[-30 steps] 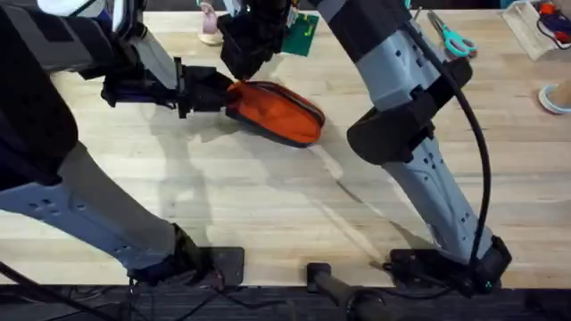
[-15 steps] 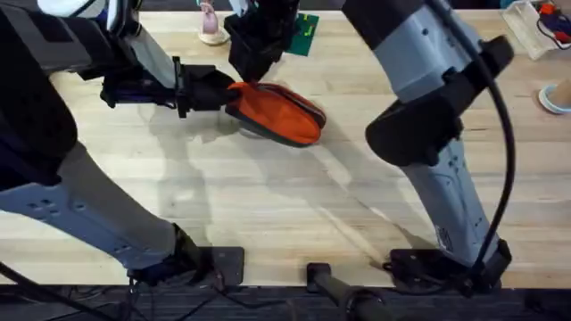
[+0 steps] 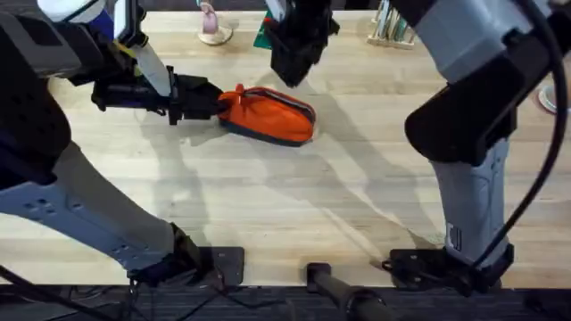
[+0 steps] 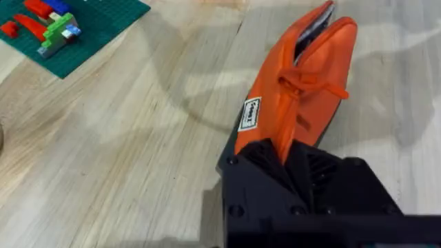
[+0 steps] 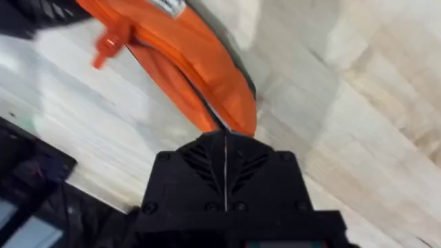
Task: Unzip the bag, pick up the pens from the table one at a time and place them inside, then zip the bag closed.
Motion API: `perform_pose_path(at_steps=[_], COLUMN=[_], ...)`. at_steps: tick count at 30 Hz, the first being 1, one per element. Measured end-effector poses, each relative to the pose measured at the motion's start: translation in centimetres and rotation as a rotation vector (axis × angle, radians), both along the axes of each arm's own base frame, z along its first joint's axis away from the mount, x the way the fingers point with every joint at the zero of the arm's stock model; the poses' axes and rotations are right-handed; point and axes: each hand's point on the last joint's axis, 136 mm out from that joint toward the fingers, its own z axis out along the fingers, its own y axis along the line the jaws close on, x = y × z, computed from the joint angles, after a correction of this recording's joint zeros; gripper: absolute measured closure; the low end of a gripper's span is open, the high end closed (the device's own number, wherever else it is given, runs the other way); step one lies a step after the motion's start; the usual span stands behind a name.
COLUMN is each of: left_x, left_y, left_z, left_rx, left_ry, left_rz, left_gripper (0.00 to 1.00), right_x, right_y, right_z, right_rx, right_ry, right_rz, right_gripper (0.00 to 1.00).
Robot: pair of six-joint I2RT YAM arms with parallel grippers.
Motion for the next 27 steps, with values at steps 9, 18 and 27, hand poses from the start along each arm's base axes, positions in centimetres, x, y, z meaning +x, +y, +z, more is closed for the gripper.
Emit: perform_pose_path(at_steps=[9, 18, 27], left_x=[-0.1, -0.1, -0.1], left_y=[0.0, 0.0, 0.0], left_z=[-0.1, -0.1, -0.1], left_rx=[0.003, 0.005, 0.005], left_ry=[0.004, 0.006, 0.006], left_rz=[-0.001, -0.002, -0.002], left_gripper=[0.959, 0.959, 0.959], right_x=[-0.3, -0.9, -3.2], right_y=[-2.7, -2.4, 0.8], right_z=[-1.0, 1.6, 2.2], right_rx=[-0.061, 0.022, 0.157], right_ry=[0.045, 0.028, 0.129], right_rz=[-0.02, -0.031, -0.024], right_gripper=[0.969, 0.08, 0.004])
